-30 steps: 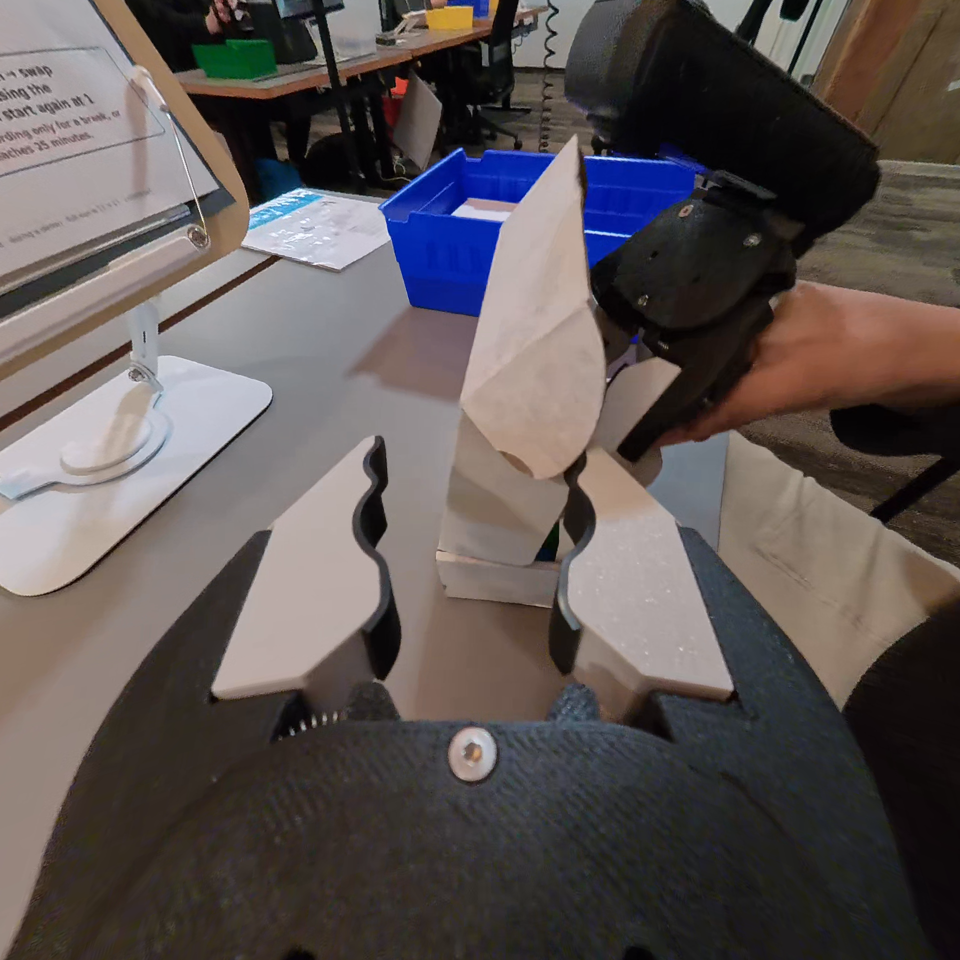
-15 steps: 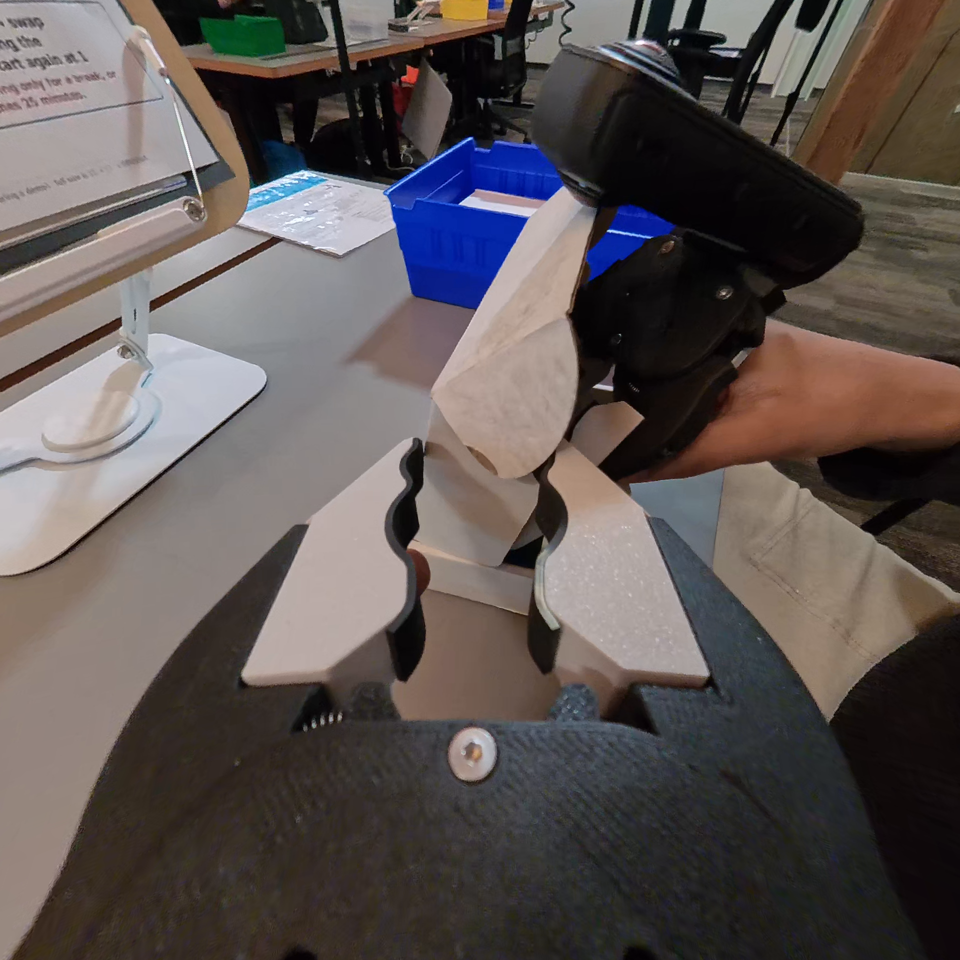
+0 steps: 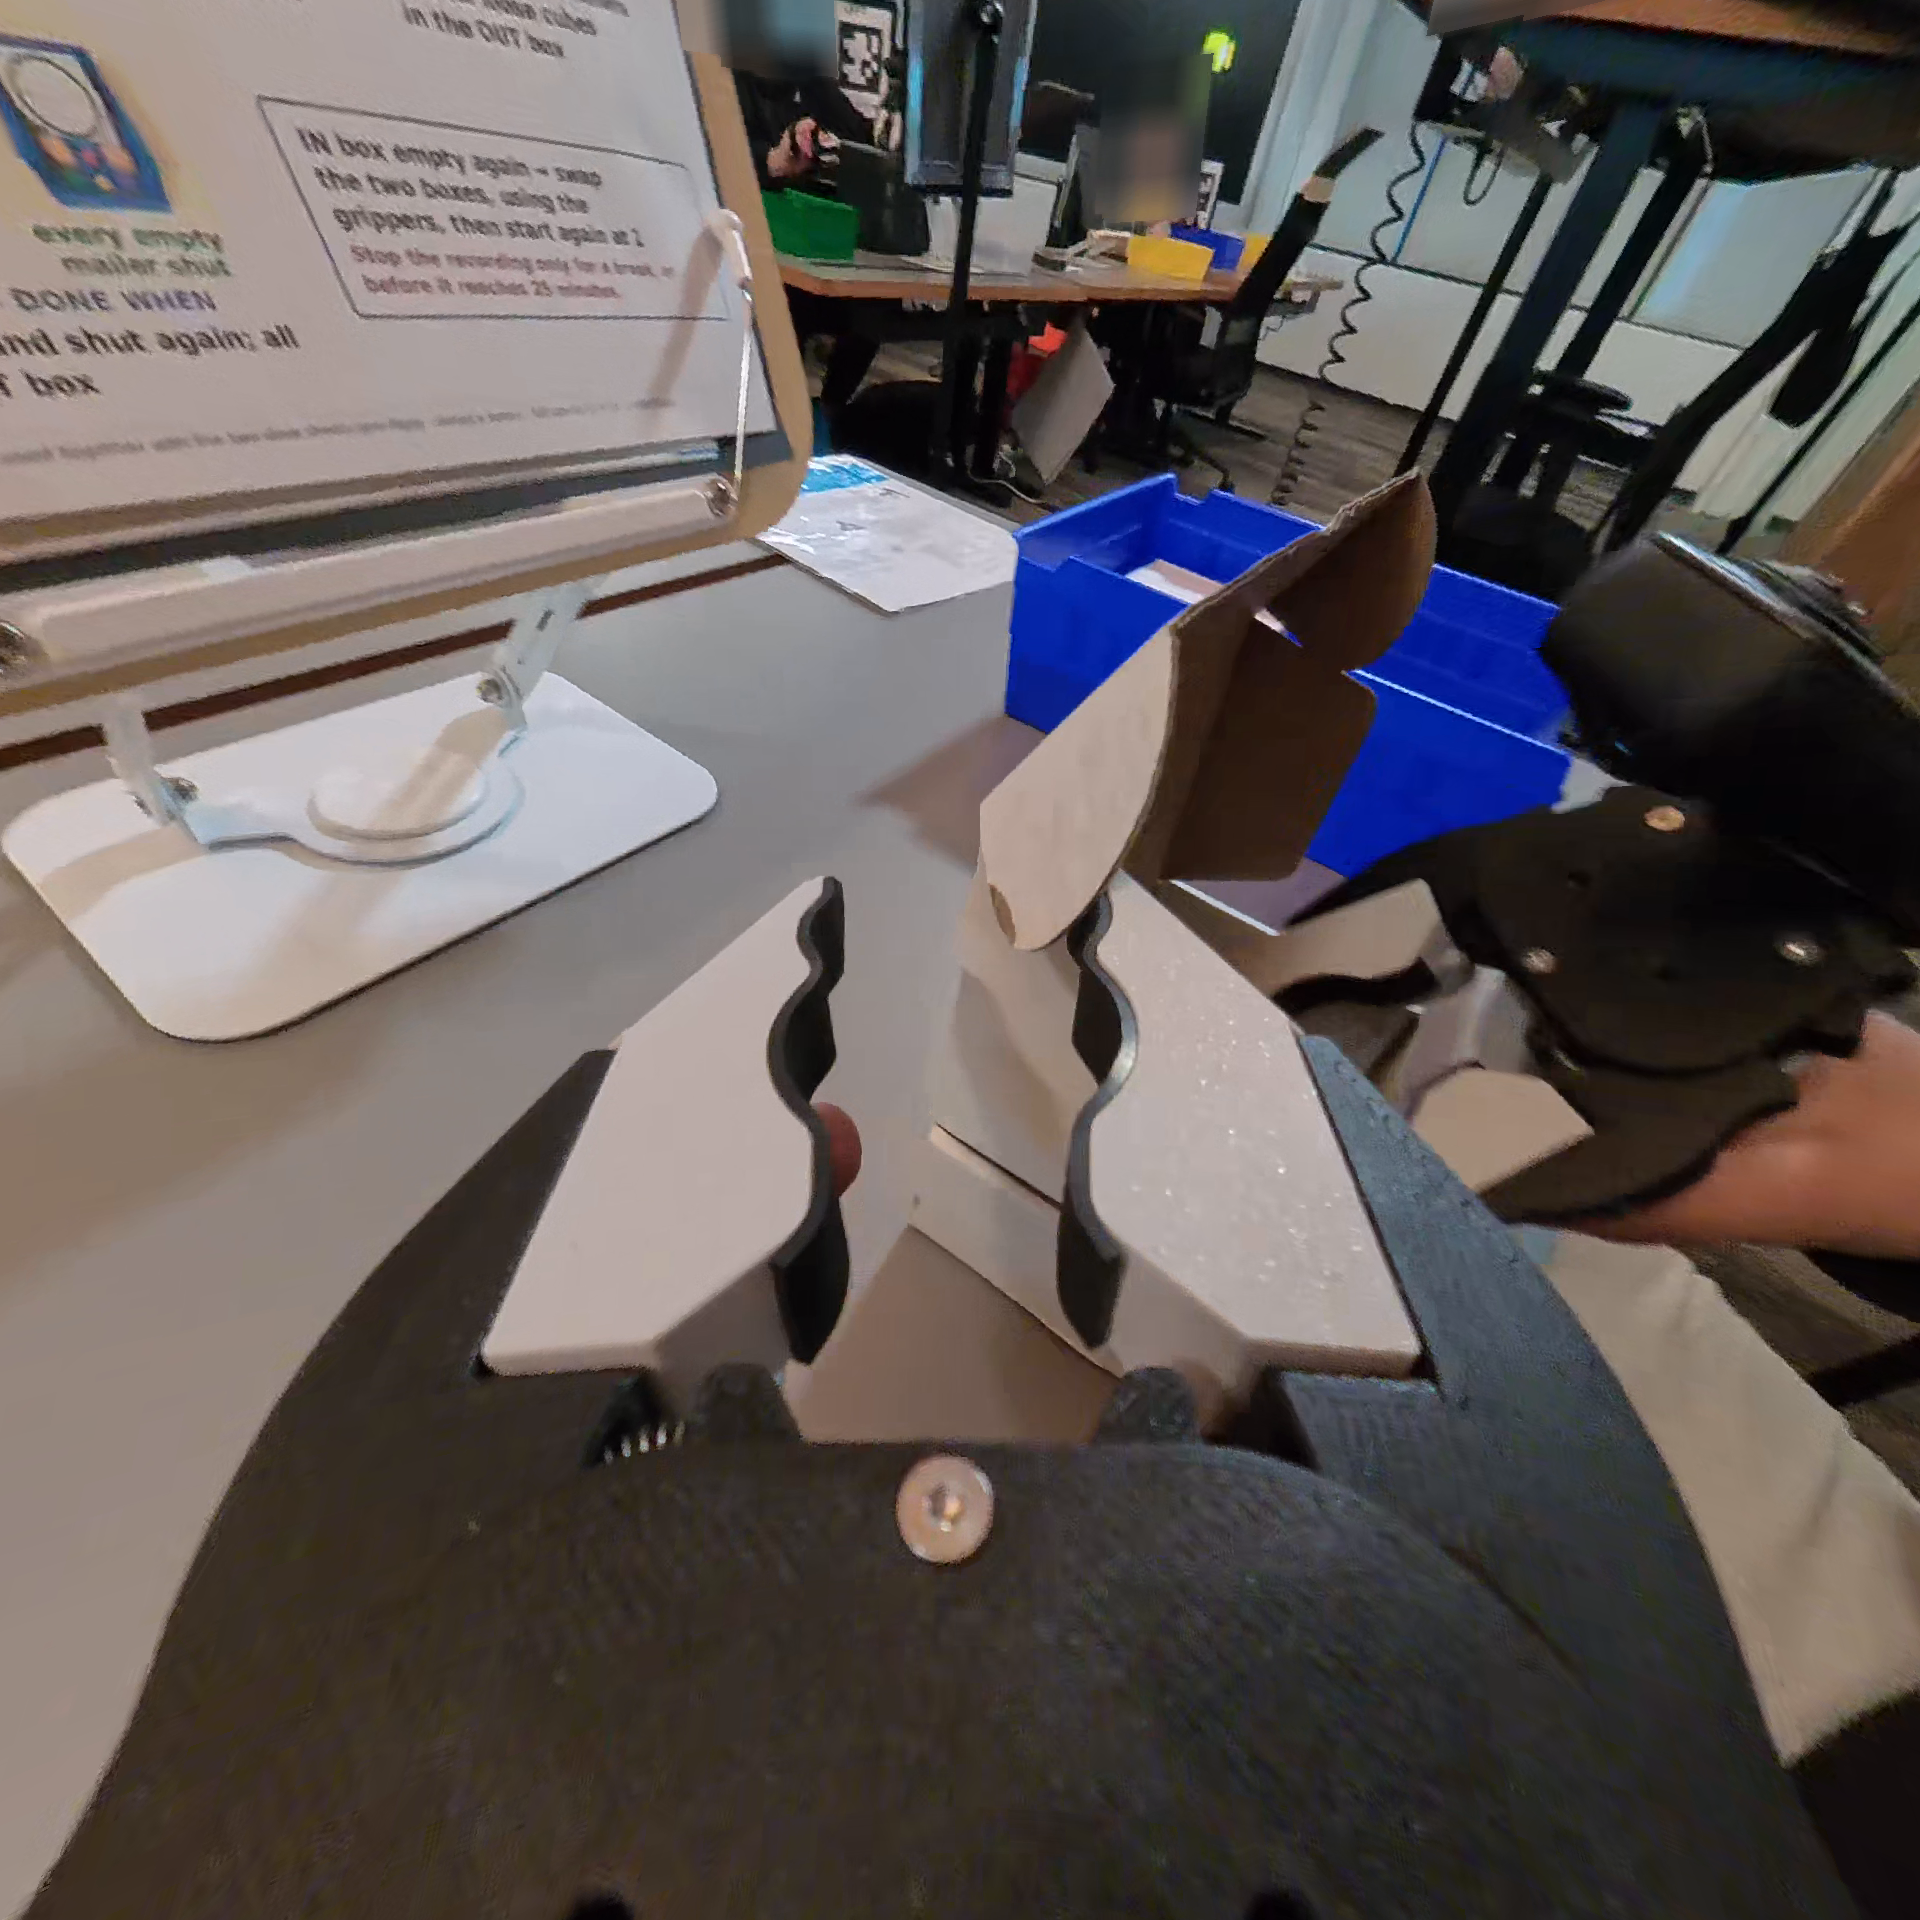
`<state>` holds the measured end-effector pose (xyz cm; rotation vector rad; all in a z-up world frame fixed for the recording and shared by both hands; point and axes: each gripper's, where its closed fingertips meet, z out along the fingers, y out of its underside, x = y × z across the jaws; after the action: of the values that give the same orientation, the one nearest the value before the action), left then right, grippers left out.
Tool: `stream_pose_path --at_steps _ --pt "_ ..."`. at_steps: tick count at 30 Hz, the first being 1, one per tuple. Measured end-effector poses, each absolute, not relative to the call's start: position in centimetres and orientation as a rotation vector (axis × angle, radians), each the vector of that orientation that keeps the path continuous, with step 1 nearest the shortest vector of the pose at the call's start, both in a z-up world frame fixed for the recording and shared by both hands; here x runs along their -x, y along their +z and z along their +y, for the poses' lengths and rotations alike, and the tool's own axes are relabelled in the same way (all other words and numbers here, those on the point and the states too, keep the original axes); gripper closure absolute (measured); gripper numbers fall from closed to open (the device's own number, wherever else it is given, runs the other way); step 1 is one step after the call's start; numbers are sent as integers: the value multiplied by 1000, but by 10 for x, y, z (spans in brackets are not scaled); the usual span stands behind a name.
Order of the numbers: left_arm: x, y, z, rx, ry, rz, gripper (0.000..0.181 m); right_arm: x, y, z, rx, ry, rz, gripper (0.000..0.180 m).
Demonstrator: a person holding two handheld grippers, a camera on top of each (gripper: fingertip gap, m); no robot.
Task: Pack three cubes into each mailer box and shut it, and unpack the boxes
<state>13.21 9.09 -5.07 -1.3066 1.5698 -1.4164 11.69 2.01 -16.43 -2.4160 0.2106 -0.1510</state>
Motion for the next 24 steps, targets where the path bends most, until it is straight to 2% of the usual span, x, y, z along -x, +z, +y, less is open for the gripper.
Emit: stream_pose_path --at_steps 1,3,5,6,8,10,14,17,20,24 --pt "-137 -50 93 1293 -1397 1567 137 -116 -166 19 2421 -151 204 115" --pt "-147 -49 96 1269 -1346 1569 137 -112 -168 18 2433 -130 188 117" --pt "-158 -49 102 1246 -1273 1553 140 -106 -168 19 2431 -88 159 129" --pt "-163 -50 108 1242 -1222 1533 144 -103 -168 19 2434 -58 136 136" --pt "-170 -52 122 1259 -1125 1481 155 -101 -169 17 2444 -29 107 141" --pt "-170 -57 134 1289 -1067 1459 165 -99 -170 11 2467 9 69 142" --pt "-160 -76 144 1395 -1099 1500 167 -94 -174 -4 2526 119 13 142" --pt "-152 -97 144 1489 -1135 1533 176 -90 -176 -17 2571 184 -10 140" --pt "-146 -106 136 1531 -1192 1539 178 -92 -170 -18 2546 179 9 140" --pt "-137 -94 129 1550 -1260 1502 177 -102 -143 -1 2389 108 93 127"
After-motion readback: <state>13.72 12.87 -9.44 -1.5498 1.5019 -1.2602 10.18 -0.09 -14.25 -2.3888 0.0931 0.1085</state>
